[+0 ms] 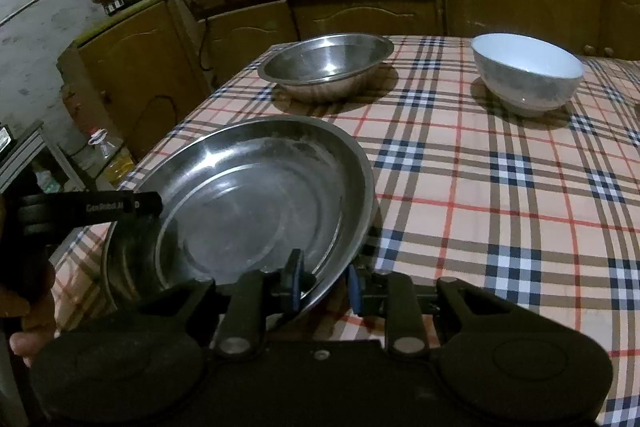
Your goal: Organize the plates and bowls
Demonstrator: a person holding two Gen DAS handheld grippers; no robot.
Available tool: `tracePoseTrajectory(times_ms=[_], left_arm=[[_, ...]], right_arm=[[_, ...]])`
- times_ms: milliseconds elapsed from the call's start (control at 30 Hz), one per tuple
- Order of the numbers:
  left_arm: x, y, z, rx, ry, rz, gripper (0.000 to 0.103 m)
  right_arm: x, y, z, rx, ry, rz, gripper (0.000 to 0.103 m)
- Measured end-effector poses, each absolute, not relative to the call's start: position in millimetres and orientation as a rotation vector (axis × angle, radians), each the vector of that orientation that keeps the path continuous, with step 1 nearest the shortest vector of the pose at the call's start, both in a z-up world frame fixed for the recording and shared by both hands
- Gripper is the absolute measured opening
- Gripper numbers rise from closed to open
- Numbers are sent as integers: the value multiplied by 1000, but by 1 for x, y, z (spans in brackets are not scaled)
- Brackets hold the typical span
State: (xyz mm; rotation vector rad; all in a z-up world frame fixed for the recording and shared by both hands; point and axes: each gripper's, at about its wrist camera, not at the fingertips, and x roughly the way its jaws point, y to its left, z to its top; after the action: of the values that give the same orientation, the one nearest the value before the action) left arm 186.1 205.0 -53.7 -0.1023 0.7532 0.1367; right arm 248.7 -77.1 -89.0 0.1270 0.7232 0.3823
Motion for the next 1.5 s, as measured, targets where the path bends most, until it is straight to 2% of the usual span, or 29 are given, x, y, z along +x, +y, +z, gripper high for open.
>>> tracePoseTrajectory(times_ms=[700,800,867,933,1000,1067,1267,1400,1500], left_arm=[[207,193,-63,-84,744,85,22],[206,194,-62,-97,740,85,25],[205,195,-61,-97,734,89,28],[204,196,-59,-102,729,97,39],[203,198,-54,-113,715,109,44],[203,200,-46,-122,698,110,46],[231,189,-16,-77,653,100,59],[262,180,3,-47,596,90,75],[294,176,6,-34,604,94,77]], right_arm=[[259,-84,-100,122,726,345,34],[259,-83,-99,113,727,343,38],[258,-84,-97,92,708,329,42],[255,-87,-91,76,670,314,47],[254,-92,-81,76,624,312,58],[256,-97,-68,67,570,310,69],[302,-108,-36,122,531,309,71],[345,-103,-23,125,539,318,73],[377,-96,-20,113,555,319,73]])
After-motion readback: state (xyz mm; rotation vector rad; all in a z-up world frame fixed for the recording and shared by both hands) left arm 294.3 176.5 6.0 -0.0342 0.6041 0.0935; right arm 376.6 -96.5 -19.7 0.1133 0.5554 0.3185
